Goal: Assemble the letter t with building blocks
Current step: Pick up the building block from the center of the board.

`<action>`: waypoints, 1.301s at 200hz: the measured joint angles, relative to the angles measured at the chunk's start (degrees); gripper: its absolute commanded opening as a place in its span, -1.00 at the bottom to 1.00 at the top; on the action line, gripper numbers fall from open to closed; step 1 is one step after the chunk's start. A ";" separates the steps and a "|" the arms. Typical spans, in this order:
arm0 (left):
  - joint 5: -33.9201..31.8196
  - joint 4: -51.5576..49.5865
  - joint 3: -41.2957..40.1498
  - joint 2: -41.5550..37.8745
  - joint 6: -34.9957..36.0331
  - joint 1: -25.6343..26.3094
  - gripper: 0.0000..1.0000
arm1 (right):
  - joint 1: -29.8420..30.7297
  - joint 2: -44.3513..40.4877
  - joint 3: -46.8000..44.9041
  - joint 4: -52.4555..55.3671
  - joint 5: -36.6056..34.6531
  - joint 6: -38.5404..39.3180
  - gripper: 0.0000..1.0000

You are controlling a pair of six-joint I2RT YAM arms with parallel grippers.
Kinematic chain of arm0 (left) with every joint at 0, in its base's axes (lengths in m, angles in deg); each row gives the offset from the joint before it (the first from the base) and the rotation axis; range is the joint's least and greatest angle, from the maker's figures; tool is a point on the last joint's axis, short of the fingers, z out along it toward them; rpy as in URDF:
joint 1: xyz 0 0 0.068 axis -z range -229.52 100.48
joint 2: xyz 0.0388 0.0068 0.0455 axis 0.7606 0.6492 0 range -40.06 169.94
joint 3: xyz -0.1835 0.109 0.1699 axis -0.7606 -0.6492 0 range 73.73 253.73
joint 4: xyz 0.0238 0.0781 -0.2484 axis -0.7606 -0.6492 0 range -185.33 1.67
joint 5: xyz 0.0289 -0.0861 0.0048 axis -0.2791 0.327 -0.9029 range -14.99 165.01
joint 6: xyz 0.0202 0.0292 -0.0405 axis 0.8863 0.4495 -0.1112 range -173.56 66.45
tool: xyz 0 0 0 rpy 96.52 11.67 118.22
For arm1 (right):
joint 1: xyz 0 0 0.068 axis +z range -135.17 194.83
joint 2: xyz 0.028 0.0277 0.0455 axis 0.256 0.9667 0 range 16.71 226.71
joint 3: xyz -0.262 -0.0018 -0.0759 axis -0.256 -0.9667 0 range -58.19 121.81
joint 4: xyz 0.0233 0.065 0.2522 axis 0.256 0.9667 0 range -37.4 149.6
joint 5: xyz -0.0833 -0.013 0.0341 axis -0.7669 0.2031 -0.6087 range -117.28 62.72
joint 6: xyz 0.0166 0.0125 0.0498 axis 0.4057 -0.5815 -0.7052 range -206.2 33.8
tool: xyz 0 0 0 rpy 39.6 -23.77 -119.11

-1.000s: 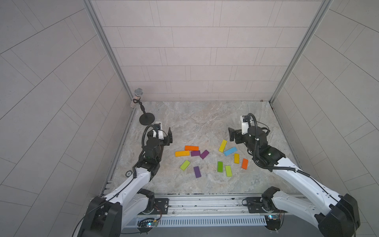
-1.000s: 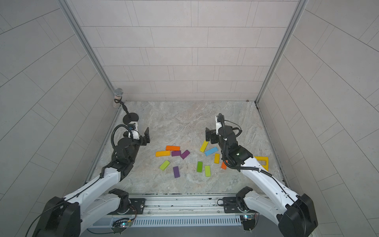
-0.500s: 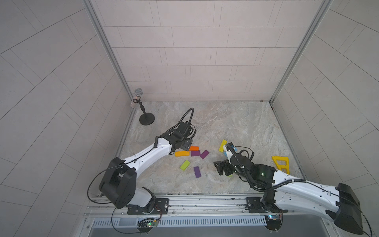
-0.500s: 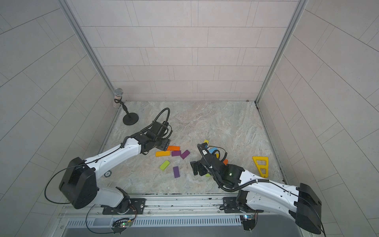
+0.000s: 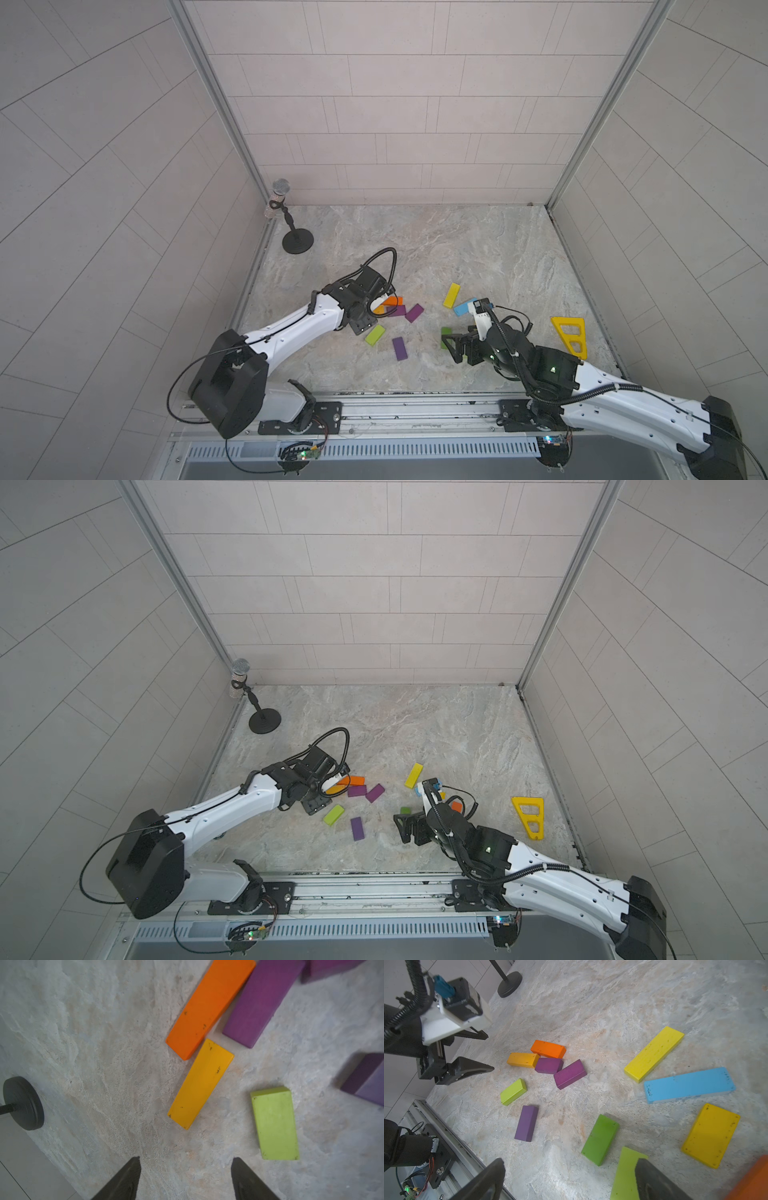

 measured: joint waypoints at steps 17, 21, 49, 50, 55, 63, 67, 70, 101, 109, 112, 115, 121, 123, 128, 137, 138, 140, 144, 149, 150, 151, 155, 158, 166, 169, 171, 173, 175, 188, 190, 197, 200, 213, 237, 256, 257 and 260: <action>0.07 2.03 -0.79 0.20 2.27 0.00 0.44 | 0.00 0.31 -0.07 -0.04 0.59 -0.11 0.99; 0.07 2.56 -0.79 0.35 2.73 0.00 0.44 | 0.00 0.26 -0.09 -0.09 0.66 -0.13 0.99; -0.20 6.08 -0.52 3.58 5.92 0.00 0.43 | 0.00 -0.96 -0.79 -0.24 0.76 -0.24 0.99; -0.20 6.12 -0.50 3.69 6.01 0.00 0.43 | 0.00 -1.07 -0.85 -0.22 0.76 -0.24 0.99; -0.22 6.45 -0.37 4.63 6.54 -0.02 0.43 | 0.00 -1.46 -1.07 -0.22 0.74 -0.24 0.99; -0.17 6.82 -0.11 6.01 7.17 -0.13 0.42 | 0.00 -2.08 -1.42 -0.22 0.70 -0.24 0.99; -0.09 7.10 -0.04 6.73 7.43 -0.17 0.42 | 0.00 -2.38 -1.60 -0.15 0.66 -0.26 0.99; -0.04 7.23 0.00 7.13 7.63 -0.24 0.42 | 0.00 -2.62 -1.75 -0.15 0.61 -0.24 1.00; 1.05 8.44 0.11 9.49 8.63 -1.20 0.42 | 0.00 -5.14 -2.49 0.26 0.00 -0.24 1.00; 1.33 8.79 0.11 9.62 8.70 -1.51 0.42 | 0.00 -5.53 -2.60 0.31 -0.24 -0.24 0.99; 1.40 8.94 0.11 9.66 8.76 -1.68 0.42 | 0.00 -5.64 -2.62 0.31 -0.33 -0.24 0.99; 1.55 9.03 0.11 9.68 8.81 -1.79 0.41 | 0.00 -5.73 -2.64 0.35 -0.35 -0.24 0.99; 1.77 9.22 0.15 9.73 8.81 -2.12 0.41 | 0.00 -5.75 -2.64 0.39 -0.39 -0.24 0.99; 1.90 9.29 0.15 9.73 8.83 -2.19 0.41 | 0.00 -5.75 -2.62 0.39 -0.42 -0.22 0.99; 2.21 9.44 0.17 9.79 8.81 -2.49 0.41 | 0.00 -5.75 -2.62 0.39 -0.44 -0.24 0.99; 2.80 9.77 0.26 9.94 8.81 -2.99 0.41 | 0.00 -5.68 -2.64 0.39 -0.50 -0.24 0.99; 2.84 9.79 0.26 9.94 8.81 -3.04 0.41 | 0.00 -5.66 -2.62 0.39 -0.50 -0.24 0.99; 2.95 9.86 0.28 9.99 8.81 -3.15 0.41 | 0.00 -5.62 -2.62 0.39 -0.50 -0.24 0.99; 3.23 9.94 0.35 10.08 8.81 -3.30 0.41 | 0.00 -5.49 -2.62 0.37 -0.52 -0.24 0.99; 3.56 10.03 0.46 10.23 8.81 -3.45 0.41 | 0.00 -5.29 -2.62 0.37 -0.50 -0.24 0.99; 3.61 10.05 0.48 10.25 8.81 -3.48 0.41 | 0.00 -5.27 -2.62 0.37 -0.50 -0.24 0.99; 3.69 10.10 0.55 10.32 8.81 -3.54 0.40 | 0.00 -5.25 -2.64 0.37 -0.50 -0.24 0.99; 3.87 10.16 0.63 10.47 8.81 -3.63 0.40 | 0.00 -5.03 -2.62 0.37 -0.50 -0.24 0.99; 4.04 10.21 0.76 10.67 8.81 -3.67 0.39 | 0.00 -4.92 -2.64 0.37 -0.50 -0.24 0.99; 4.44 10.40 0.98 11.10 8.81 -3.89 0.38 | 0.00 -4.72 -2.62 0.35 -0.50 -0.24 0.99; 4.61 10.43 1.07 11.23 8.81 -3.93 0.38 | 0.00 -4.59 -2.64 0.37 -0.50 -0.22 0.99; 4.70 10.49 1.11 11.37 8.81 -3.96 0.38 | 0.00 -4.55 -2.62 0.35 -0.50 -0.24 0.99; 4.79 10.56 1.14 11.50 8.81 -4.00 0.38 | 0.00 -4.52 -2.64 0.35 -0.50 -0.22 0.99; 4.92 10.60 1.16 11.58 8.81 -4.02 0.38 | 0.00 -4.44 -2.64 0.35 -0.50 -0.22 0.99; 5.46 10.80 1.18 12.24 8.79 -4.02 0.37 | 0.00 -4.13 -2.64 0.35 -0.50 -0.22 0.99; 5.53 10.82 1.18 12.35 8.81 -4.00 0.36 | 0.00 -4.13 -2.64 0.35 -0.52 -0.22 0.99; 5.73 10.91 1.18 12.68 8.79 -4.00 0.36 | 0.00 -4.13 -2.64 0.33 -0.55 -0.20 0.99; 5.86 10.93 1.18 12.79 8.79 -4.00 0.36 | 0.00 -4.13 -2.64 0.31 -0.55 -0.17 0.99; 6.19 11.08 1.18 13.33 8.79 -4.00 0.35 | 0.00 -3.96 -2.62 0.22 -0.59 0.00 0.99; 6.51 11.19 1.18 13.86 8.76 -4.02 0.33 | -0.48 -2.32 -2.01 0.17 -0.50 0.44 0.99; 6.71 11.32 1.18 13.99 8.61 -4.02 0.29 | -1.44 -0.09 -0.81 0.02 0.17 1.11 0.99; 6.73 11.32 1.18 13.99 8.61 -4.02 0.29 | -1.53 0.07 -0.70 0.00 0.26 1.18 0.99; 6.73 11.34 1.18 14.01 8.55 -4.02 0.28 | -1.77 0.46 -0.50 -0.07 0.55 1.31 0.99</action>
